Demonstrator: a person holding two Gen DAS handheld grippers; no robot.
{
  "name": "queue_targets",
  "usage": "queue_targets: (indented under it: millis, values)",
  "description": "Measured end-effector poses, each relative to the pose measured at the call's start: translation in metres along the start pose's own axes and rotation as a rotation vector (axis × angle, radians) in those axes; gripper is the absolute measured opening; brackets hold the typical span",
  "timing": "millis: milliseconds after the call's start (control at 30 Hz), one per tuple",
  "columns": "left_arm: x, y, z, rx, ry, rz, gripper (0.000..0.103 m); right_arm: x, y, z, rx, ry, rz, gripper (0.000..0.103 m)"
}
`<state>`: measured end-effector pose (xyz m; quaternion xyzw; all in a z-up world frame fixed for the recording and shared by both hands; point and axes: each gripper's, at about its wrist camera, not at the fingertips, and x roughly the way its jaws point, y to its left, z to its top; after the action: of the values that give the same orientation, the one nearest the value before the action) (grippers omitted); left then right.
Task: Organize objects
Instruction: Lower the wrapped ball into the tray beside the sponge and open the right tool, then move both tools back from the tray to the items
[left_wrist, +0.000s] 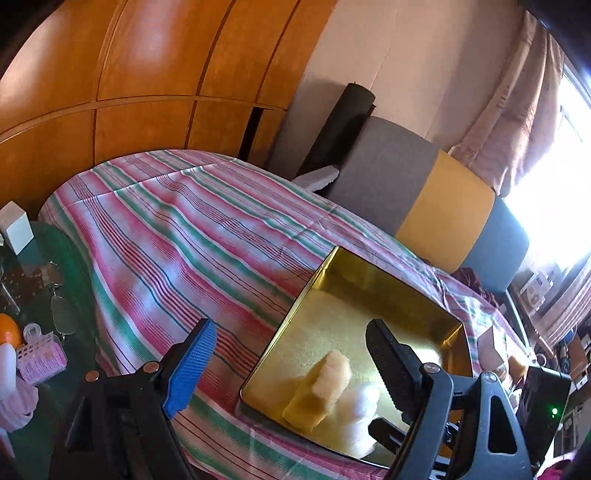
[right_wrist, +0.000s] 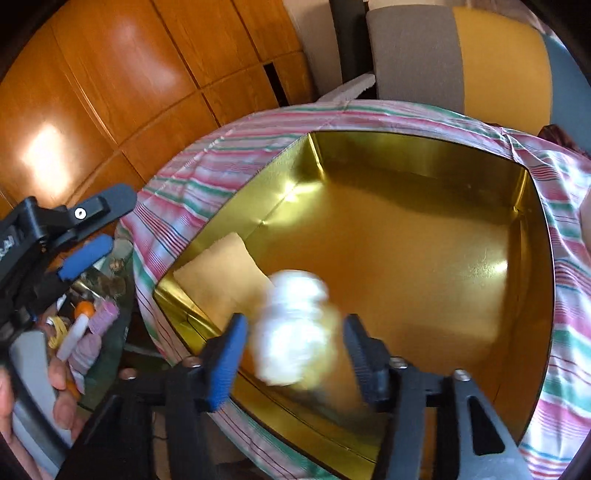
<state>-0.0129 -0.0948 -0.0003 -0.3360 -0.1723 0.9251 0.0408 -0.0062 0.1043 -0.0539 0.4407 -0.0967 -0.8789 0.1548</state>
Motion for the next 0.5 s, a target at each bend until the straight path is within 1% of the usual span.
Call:
queue_targets:
  millis: [200,333,467,500]
  values:
    - [0.000,0.000,-0.001,-0.010,-0.004,-0.018,0.085,-0.017,0.003,-0.003,-0.039,-0.038,-0.033,0.064]
    - [0.000,-0.005,-0.003,0.003,0.000,-0.030,0.085,-0.029,0.005,-0.003,-0.060,-0.070,-0.052,0.066]
    - [0.001,-0.011,-0.007,0.013,0.012,-0.059,0.085,-0.048,0.002,-0.001,-0.074,-0.117,-0.085,0.068]
    - [0.001,-0.013,-0.008,0.016,0.019,-0.078,0.085,-0.054,-0.001,-0.001,-0.074,-0.130,-0.095,0.068]
